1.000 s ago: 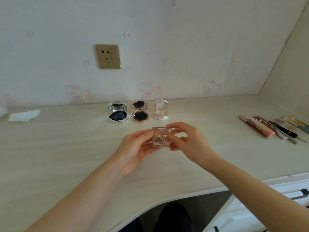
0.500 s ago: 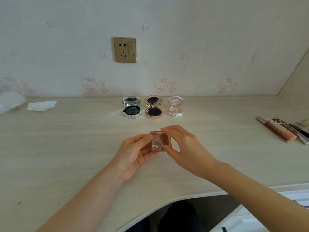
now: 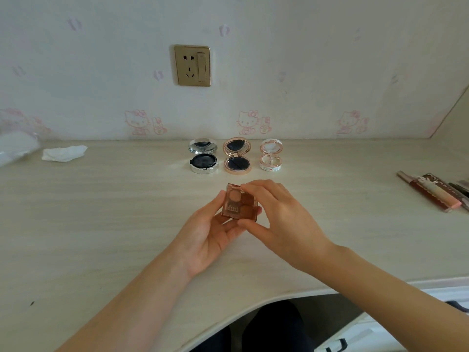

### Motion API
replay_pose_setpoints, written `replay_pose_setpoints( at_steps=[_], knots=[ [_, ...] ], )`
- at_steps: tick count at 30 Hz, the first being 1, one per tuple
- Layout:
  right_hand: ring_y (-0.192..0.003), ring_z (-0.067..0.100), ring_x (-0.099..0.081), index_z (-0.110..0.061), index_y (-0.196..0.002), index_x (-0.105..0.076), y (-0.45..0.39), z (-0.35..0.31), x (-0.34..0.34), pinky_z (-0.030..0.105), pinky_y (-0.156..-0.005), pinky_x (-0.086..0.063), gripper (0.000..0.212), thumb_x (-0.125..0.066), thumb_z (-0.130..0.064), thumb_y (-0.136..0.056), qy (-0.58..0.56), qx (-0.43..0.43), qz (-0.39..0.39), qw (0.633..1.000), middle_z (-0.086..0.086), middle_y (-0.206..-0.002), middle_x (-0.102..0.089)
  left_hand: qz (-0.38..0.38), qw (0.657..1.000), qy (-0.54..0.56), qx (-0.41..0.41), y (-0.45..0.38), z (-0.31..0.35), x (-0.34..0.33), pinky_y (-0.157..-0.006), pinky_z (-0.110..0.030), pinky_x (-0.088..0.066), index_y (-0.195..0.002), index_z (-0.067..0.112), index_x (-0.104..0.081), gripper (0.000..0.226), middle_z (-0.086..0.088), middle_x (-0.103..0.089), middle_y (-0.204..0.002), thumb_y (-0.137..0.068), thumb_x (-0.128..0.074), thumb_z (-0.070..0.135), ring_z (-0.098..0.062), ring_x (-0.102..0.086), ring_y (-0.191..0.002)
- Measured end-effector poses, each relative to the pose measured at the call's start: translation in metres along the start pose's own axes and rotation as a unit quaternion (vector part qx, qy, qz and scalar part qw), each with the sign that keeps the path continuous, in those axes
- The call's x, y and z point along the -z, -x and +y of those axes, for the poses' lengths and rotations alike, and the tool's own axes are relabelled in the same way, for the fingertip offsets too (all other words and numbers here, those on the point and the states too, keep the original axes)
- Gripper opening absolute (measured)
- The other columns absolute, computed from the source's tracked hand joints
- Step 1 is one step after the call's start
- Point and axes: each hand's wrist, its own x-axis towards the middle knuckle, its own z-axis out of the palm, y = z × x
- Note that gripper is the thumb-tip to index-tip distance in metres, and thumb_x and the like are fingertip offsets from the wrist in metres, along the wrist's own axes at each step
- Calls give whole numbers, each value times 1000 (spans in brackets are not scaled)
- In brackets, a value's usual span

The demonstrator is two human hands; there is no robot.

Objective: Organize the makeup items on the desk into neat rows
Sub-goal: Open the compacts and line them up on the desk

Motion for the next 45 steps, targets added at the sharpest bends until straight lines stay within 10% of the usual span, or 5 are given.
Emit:
replay_pose_setpoints(
  at_steps=[11,23,32,41,45],
  knots=[
    [-97,22,-60,-12,-120,-59,-3,-3,11,40,-74,-55,51,-76,-30,-75,20,22,-4,1000,-1,-114,-58,-41,999,-7,-7,-2,-2,5,-79,-44,-58,-103,2,-66,35,-19,-70,-95,-84,-54,29,-30,-71,-83],
    [-101,-4,-58,-38,-125,-59,-27,5,56,9,-89,-44,44,-70,-39,-82,-96,-70,-181,976,-23,-119,-63,-46,998,-49,-6,-3,0,6,-77,-45,-58,-107,-3,-68,38,-27,-63,-108,-84,-56,25,-33,-68,-91],
    [-88,20,-65,-25,-117,-67,-33,22,43,34,-79,-48,25,-54,-26,-95,-67,-34,-89,993,3,-94,-73,23,987,-148,-64,-5,-3,4,-76,-36,-59,-114,1,-63,25,-18,-72,-100,-93,-54,10,-29,-72,-85],
    [-81,4,-61,-18,-115,-69,-33,41,13,10,-75,-43,24,-56,-18,-95,-44,-56,-115,991,-5,-99,-73,84,685,-650,-319,-11,-13,21,-92,-6,-33,-98,22,-73,24,20,-64,-100,-75,-79,28,-6,-52,-107],
    [-89,12,-65,-18,-113,-70,-32,44,6,20,-78,-46,23,-56,-19,-95,-40,-53,-116,991,-4,-99,-74,57,641,-697,-315,-15,-17,26,-91,3,-22,-97,16,-73,30,14,-66,-106,-71,-82,28,-9,-46,-111]
  ],
)
